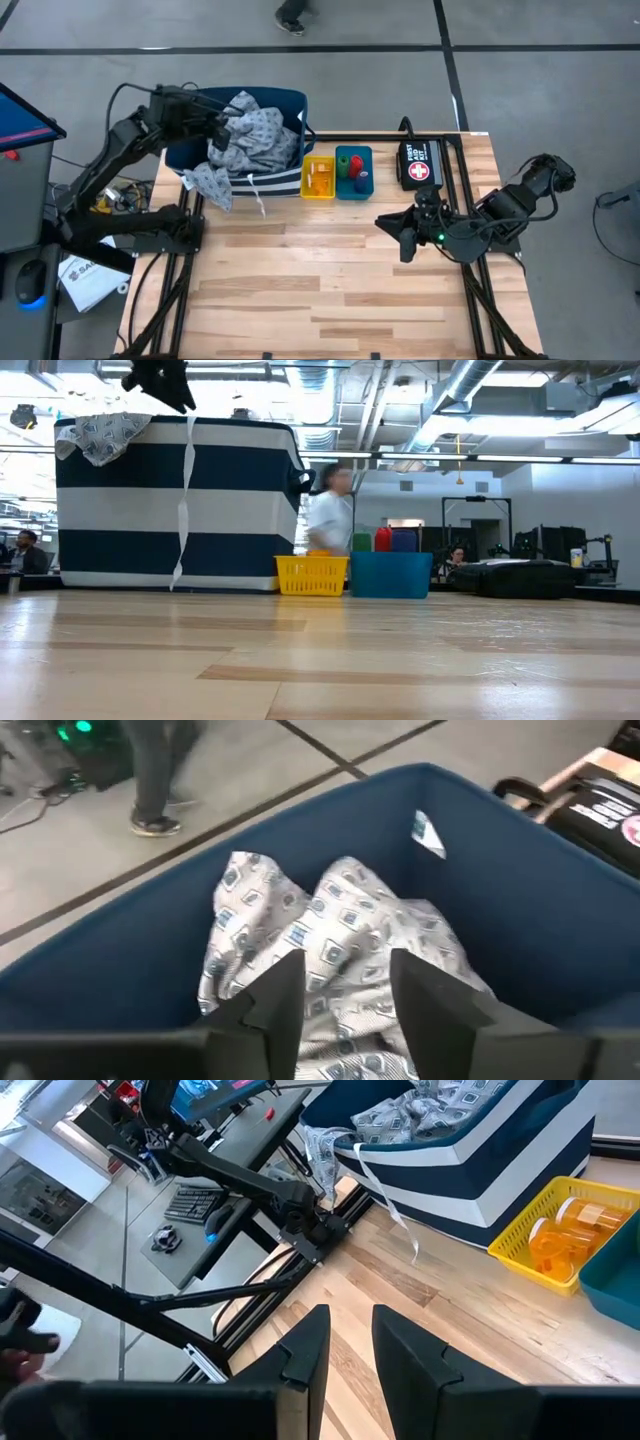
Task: Pick & place medical supplies in basket/bin
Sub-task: Put the blue patient gown into the left blue bin
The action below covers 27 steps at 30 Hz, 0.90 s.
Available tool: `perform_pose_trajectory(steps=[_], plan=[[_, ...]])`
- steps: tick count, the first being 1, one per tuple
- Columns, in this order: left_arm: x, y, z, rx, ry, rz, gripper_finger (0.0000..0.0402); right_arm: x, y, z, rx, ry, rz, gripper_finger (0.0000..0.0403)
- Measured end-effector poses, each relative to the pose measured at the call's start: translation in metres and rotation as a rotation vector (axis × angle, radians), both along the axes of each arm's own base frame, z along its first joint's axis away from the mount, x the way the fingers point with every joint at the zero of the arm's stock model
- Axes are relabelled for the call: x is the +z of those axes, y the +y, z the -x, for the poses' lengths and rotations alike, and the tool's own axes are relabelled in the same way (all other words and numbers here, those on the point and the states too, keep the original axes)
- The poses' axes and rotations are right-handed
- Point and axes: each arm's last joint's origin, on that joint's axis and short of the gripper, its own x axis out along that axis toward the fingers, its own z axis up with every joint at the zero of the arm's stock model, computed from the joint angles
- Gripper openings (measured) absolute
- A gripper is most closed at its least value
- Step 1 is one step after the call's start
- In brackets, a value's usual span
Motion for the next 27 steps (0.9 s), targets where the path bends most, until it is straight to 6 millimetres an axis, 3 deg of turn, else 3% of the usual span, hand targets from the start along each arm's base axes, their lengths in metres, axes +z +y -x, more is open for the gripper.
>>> perform_pose_trajectory(steps=[5,9,14,18,23,27], plan=[[0.011,-0.022,0.003,-0.231,-0.051,0.055,0.0166,0.000,0.000,0.000,0.007,0.003,0.001,0.0077],[0.005,-0.050,0.003,-0.456,-0.045,0.209,0.0182,0.000,0.000,0.000,0.009,0.004,0.000,0.0077],[-0.006,-0.091,0.023,-0.578,0.041,0.440,0.0185,0.000,0.001,0.000,0.022,0.009,-0.006,0.0077],[-0.001,-0.114,0.028,-0.657,-0.078,0.586,0.0178,0.000,0.001,0.000,0.022,0.010,-0.006,0.0077],[-0.003,-0.134,0.033,-0.623,-0.073,0.776,0.0169,-0.003,0.002,0.003,0.024,0.036,-0.007,0.0077],[-0.015,-0.136,0.039,-0.353,0.019,0.793,0.0173,-0.006,0.004,0.007,0.025,0.059,-0.018,0.0077]])
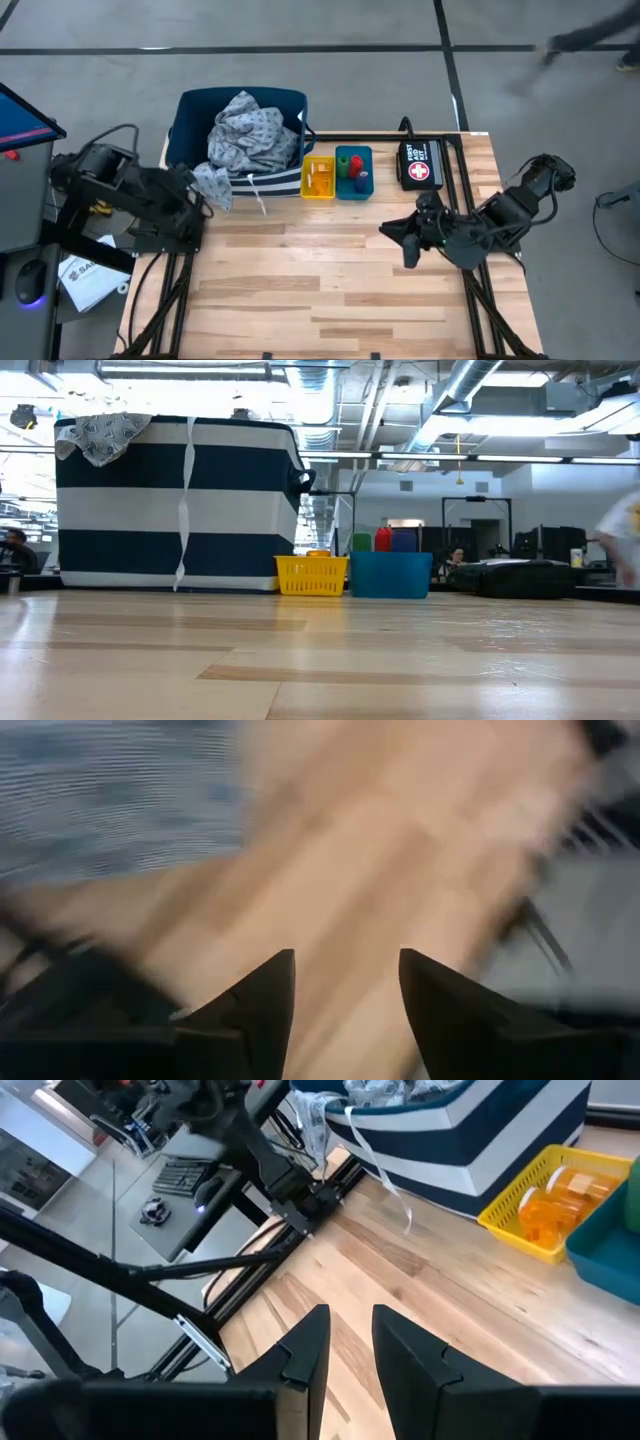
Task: Pick & place medical supplies in basket/bin
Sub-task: Put the blue patient gown into the left blue bin
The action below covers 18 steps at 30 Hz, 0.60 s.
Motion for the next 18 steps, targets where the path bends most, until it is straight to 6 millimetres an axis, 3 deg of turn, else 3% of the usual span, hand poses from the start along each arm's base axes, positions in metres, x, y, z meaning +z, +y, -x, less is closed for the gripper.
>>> perform_pose_trajectory(steps=[4,7,18], plan=[[-0.005,0.004,0.004,0.283,-0.008,-0.028,0.0184,-0.002,0.002,0.003,-0.003,0.011,-0.009,0.0077],[-0.016,0.006,0.009,0.394,-0.007,-0.004,0.0194,-0.002,0.004,0.005,-0.015,0.004,-0.009,0.0077],[-0.071,0.003,-0.002,0.412,0.035,-0.052,0.0245,-0.002,0.008,0.009,-0.030,-0.015,-0.033,0.0077]])
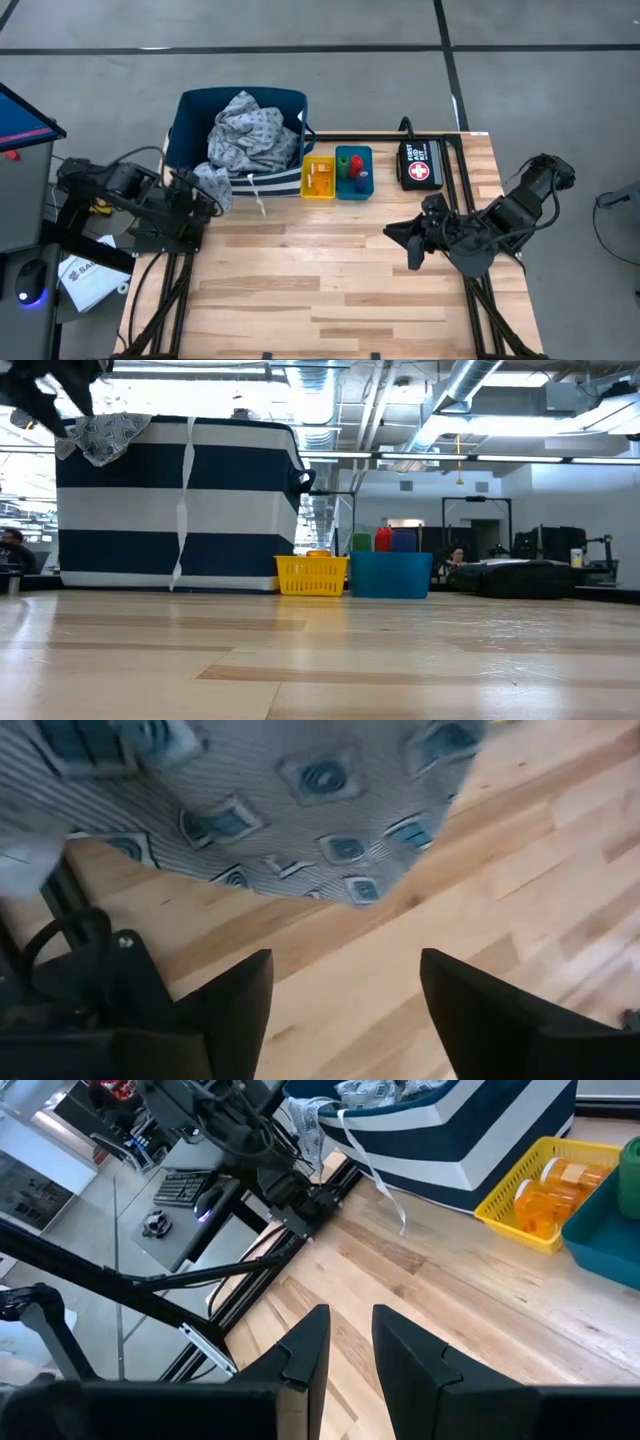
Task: Pick & place medical supplies in basket/bin
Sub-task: Put the blue patient gown into the left blue bin
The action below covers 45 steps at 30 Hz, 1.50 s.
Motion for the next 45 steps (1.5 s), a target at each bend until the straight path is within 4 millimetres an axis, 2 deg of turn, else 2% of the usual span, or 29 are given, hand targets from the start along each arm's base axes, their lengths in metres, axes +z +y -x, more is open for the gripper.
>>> perform_pose_trajectory(steps=[4,8,17,19,21,25,26,29,33,39,45], plan=[[-0.020,0.001,0.000,0.010,0.014,-0.050,0.0254,0.000,0.001,0.000,-0.002,-0.003,-0.011,0.0077],[-0.034,0.003,-0.001,0.044,-0.050,-0.091,0.0252,0.000,0.001,0.000,-0.007,-0.007,-0.023,0.0077],[-0.059,0.003,-0.010,0.103,-0.134,-0.189,0.0220,0.000,0.001,0.000,-0.008,-0.007,-0.023,0.0077],[-0.063,0.003,-0.011,0.099,-0.135,-0.188,0.0195,0.000,0.001,0.000,-0.008,-0.007,-0.024,0.0077],[-0.065,0.002,-0.012,0.093,-0.135,-0.181,0.0155,0.000,0.001,0.000,-0.012,-0.010,-0.032,0.0077],[-0.063,0.001,-0.014,0.070,-0.157,-0.191,0.0033,0.000,0.001,0.000,-0.013,-0.010,-0.034,0.0077],[-0.062,0.001,-0.016,0.061,-0.174,-0.197,0.0018,0.000,0.001,0.000,-0.013,-0.011,-0.034,0.0077],[-0.056,-0.001,-0.022,0.016,-0.257,-0.209,0.0006,0.000,0.001,0.000,-0.012,-0.010,-0.033,0.0077],[-0.038,-0.003,-0.029,-0.027,-0.382,-0.255,0.0001,0.000,0.000,0.000,-0.014,-0.007,-0.030,0.0077],[0.016,-0.002,-0.035,-0.074,-0.580,-0.463,0.0000,0.000,0.000,0.000,-0.019,-0.006,-0.024,0.0077],[0.061,0.009,-0.027,-0.026,-0.538,-0.727,0.0000,0.000,-0.002,-0.001,-0.025,-0.004,-0.013,0.0077]])
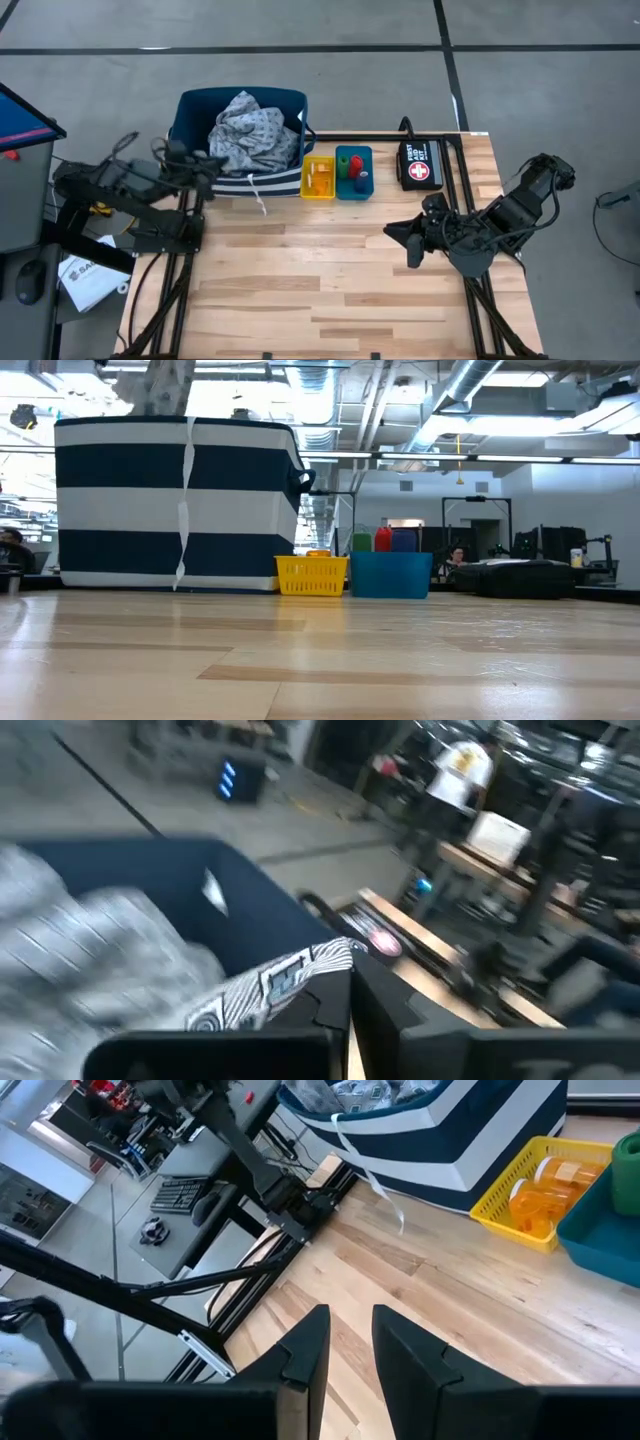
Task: Pick & place medical supplies in basket/bin
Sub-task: Put the blue patient gown into the left blue bin
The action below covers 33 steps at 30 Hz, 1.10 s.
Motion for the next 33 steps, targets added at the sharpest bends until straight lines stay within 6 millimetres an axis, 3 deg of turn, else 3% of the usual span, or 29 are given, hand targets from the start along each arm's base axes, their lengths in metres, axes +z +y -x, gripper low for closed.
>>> perform_pose_trajectory(steps=[4,8,13,20,22,26,33], plan=[[0.019,0.012,0.000,0.096,0.012,-0.070,0.0000,0.000,-0.003,-0.002,-0.009,0.002,0.007,0.0077],[0.024,0.022,-0.016,0.115,0.028,-0.112,0.0000,0.000,-0.004,-0.003,-0.015,-0.001,0.006,0.0077],[0.001,0.041,-0.047,0.206,0.265,-0.114,0.0000,0.001,-0.002,-0.003,-0.011,-0.009,-0.001,0.0077],[-0.034,0.088,-0.079,0.358,0.496,-0.052,0.0009,0.003,-0.001,-0.004,-0.002,-0.029,-0.004,0.0077],[-0.041,0.101,-0.082,0.300,0.515,0.008,0.0028,0.004,-0.001,-0.005,-0.002,-0.037,-0.008,0.0077],[-0.034,0.117,-0.079,0.275,0.429,0.016,0.0091,0.004,0.000,-0.004,0.001,-0.036,-0.008,0.0077],[-0.003,0.133,-0.062,0.292,0.265,-0.109,0.0207,0.003,0.000,-0.003,0.005,-0.027,0.000,0.0077]])
